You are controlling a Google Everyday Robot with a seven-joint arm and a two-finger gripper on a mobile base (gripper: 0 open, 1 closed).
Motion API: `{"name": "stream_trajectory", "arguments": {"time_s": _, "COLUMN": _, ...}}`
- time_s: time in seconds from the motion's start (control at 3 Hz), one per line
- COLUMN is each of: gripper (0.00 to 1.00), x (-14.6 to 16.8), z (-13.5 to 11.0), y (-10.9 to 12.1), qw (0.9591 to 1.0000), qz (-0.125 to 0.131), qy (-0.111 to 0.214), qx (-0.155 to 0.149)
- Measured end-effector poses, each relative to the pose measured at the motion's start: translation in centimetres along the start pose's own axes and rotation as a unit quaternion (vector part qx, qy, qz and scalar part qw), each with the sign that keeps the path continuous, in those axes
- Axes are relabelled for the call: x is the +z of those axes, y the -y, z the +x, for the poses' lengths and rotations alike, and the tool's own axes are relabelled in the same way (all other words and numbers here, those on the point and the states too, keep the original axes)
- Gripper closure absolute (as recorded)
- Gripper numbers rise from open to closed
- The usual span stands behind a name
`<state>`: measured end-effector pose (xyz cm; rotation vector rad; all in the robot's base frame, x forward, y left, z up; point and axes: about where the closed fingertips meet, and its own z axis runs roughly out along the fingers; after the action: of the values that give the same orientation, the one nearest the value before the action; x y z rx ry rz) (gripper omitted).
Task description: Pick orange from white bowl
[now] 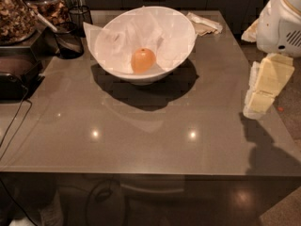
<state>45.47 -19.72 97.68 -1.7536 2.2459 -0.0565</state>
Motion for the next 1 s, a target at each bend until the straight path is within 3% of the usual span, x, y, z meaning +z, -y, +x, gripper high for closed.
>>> {"name": "stream_trajectory", "arguments": {"time_s": 0.33, "gripper": 0.0, "x": 1.3, "z": -3.3, "y": 2.5, "qw": 0.9994, "qz": -0.035, "qy": 0.002, "qx": -0.006}}
{"name": "stream_trajectory", "arguments": {"time_s": 0.67, "gripper": 0.0, "x": 2.3, "z": -6.9, "y": 4.9, "qw": 0.9987, "qz": -0.044, "qy": 0.01, "qx": -0.024}}
{"name": "stream_trajectory", "arguments": {"time_s": 1.0, "gripper": 0.0, "x": 2.4, "z": -7.9, "y": 5.7, "qw": 0.999, "qz": -0.029, "qy": 0.022, "qx": -0.027}}
